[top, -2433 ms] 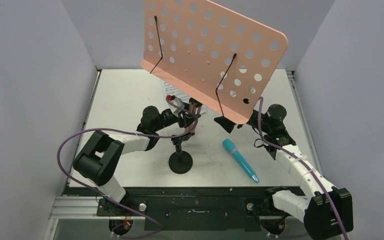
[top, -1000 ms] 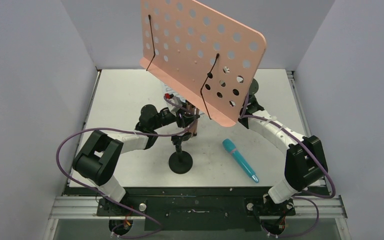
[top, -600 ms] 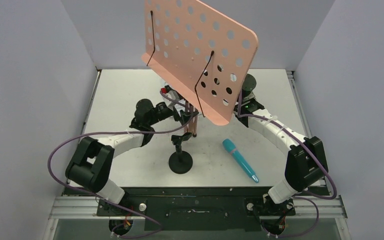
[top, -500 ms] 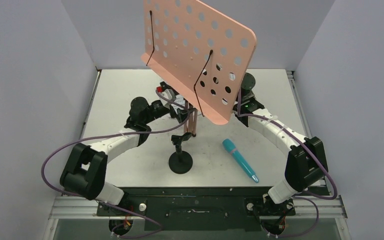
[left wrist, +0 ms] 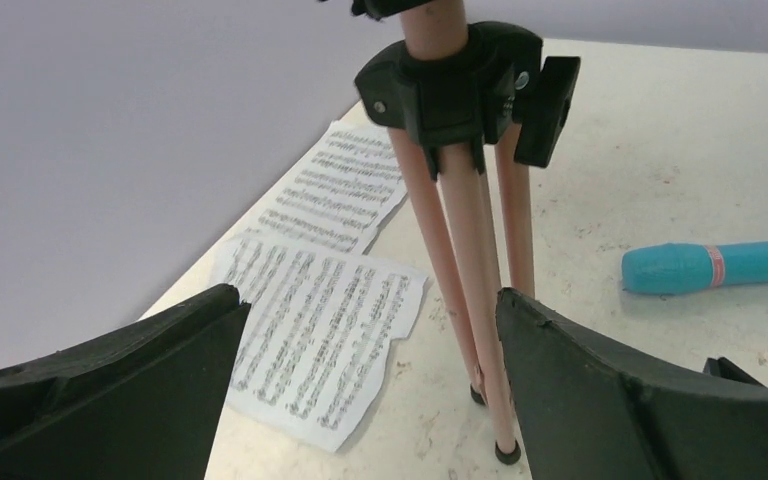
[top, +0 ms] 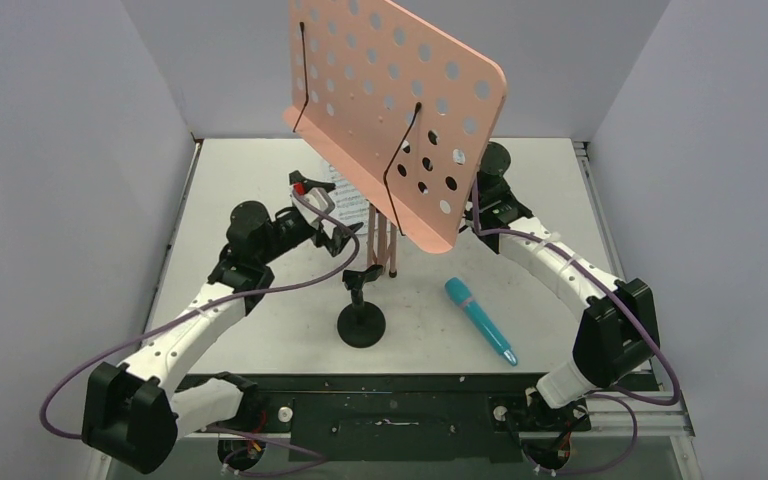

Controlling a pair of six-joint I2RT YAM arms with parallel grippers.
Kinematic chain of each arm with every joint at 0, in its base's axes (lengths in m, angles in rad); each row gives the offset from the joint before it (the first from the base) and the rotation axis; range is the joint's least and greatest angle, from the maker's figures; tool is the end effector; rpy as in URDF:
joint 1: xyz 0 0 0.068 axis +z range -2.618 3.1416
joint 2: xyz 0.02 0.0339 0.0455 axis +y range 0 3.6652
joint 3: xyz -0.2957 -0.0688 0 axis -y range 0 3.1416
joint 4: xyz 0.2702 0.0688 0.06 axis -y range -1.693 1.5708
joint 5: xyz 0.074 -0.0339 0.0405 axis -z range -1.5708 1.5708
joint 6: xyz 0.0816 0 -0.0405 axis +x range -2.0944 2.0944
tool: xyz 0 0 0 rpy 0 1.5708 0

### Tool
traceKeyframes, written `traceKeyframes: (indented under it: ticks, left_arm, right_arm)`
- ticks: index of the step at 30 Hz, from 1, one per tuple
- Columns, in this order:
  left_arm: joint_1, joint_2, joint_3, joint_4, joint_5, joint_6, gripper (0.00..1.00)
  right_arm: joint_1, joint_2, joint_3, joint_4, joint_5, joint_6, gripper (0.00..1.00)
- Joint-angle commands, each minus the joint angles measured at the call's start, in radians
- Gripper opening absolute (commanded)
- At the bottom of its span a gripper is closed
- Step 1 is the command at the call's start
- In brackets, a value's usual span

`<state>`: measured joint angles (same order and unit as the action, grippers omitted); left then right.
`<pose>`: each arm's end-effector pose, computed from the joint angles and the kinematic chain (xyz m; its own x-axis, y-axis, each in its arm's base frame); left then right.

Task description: Set up the instrument practice props

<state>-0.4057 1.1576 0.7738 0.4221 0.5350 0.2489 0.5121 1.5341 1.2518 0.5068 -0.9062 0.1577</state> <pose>0.2761 -0.1639 0.3443 0.2330 0.1305 -0.9637 0.7741 0.5749 0.2651 0.3229 0.2552 0.4190 0.0391 0.1331 -0.9903 -0.9896 0.1424 -0.0200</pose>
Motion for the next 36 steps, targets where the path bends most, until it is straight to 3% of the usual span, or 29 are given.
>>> traceKeyframes:
  ticks: [1,13,22,27,32,36]
  left_arm:
    - [0.009,-0.122,-0.022,-0.194,-0.166,-0.028,0.96]
    - [0.01,-0.293,-0.119,-0.278,-0.223,-0.362,0.96]
    - [0.009,-0.412,-0.175,-0.345,-0.368,-0.641,0.96]
    - [0.01,-0.458,-0.201,-0.332,-0.401,-0.667,0.96]
    - [0.009,-0.437,-0.25,-0.142,-0.304,-0.594,0.98]
    - [0.009,-0.354,-0.242,-0.013,-0.178,-0.516,0.84]
  right_arm:
    - [0.001,-0.043,0.056,0.024,-0.046,-0.034,0.05]
    - [0.003,-0.058,0.036,-0.039,-0.08,-0.063,0.05]
    - [0.026,-0.043,0.042,-0.079,-0.072,-0.047,0.05]
    - [0.047,-0.052,0.009,0.0,-0.053,0.005,0.05]
    - [0.072,-0.07,0.017,-0.025,-0.033,-0.008,0.05]
    - [0.071,-0.078,0.031,-0.109,0.0,-0.049,0.05]
